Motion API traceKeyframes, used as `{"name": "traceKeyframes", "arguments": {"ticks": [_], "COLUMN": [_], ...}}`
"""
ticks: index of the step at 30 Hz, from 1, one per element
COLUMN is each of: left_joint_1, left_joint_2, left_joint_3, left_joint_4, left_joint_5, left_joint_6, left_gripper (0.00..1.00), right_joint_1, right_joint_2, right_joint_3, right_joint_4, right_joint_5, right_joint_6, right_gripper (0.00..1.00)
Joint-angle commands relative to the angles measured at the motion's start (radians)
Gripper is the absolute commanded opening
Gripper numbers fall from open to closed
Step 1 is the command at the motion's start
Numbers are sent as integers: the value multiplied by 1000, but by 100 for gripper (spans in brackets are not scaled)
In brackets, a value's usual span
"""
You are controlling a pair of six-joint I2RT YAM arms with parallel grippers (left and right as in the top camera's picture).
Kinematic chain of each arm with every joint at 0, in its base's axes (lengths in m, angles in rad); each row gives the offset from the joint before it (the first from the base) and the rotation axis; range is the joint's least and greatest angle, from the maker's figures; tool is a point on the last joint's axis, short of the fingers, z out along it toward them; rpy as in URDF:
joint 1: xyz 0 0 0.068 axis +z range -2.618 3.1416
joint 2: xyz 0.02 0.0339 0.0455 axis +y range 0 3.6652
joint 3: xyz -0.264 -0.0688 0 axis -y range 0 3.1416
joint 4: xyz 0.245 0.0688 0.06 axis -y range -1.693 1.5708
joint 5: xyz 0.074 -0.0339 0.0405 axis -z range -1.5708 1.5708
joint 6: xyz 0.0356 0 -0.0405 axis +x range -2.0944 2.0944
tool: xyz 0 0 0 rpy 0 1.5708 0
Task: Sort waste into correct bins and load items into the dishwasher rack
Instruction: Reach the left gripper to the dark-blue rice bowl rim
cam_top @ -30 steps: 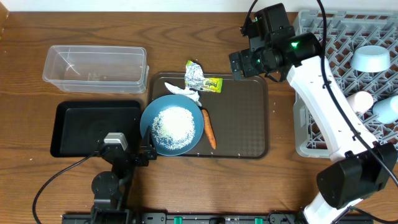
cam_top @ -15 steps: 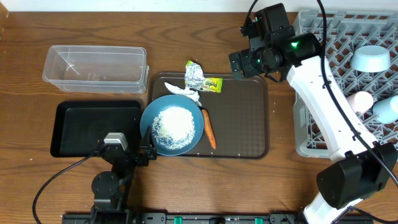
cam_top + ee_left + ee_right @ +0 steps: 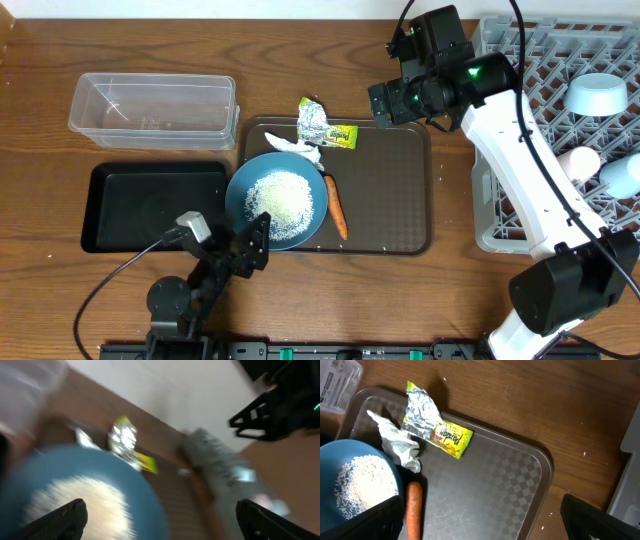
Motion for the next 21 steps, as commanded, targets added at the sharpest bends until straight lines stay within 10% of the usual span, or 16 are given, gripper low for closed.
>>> {"name": "traceKeyframes", "arguments": {"ticks": [1, 9, 21], "left_joint_1": [-3, -3, -3], "left_joint_2": [1, 1, 193], "left_joint_3": [-17, -10, 312], "left_joint_4": [-30, 74, -389], "left_joint_5": [103, 95, -175], "left_joint_6": [-331, -410, 34], "left_gripper": [98, 98, 98], "right_joint_1": [5, 5, 5], "right_joint_2": [2, 2, 2], "right_joint_3": [-2, -2, -2], "right_joint_4": [0, 0, 0], "right_joint_5": [10, 11, 11], "right_joint_6": [8, 8, 8], "right_gripper": [99, 99, 99]}}
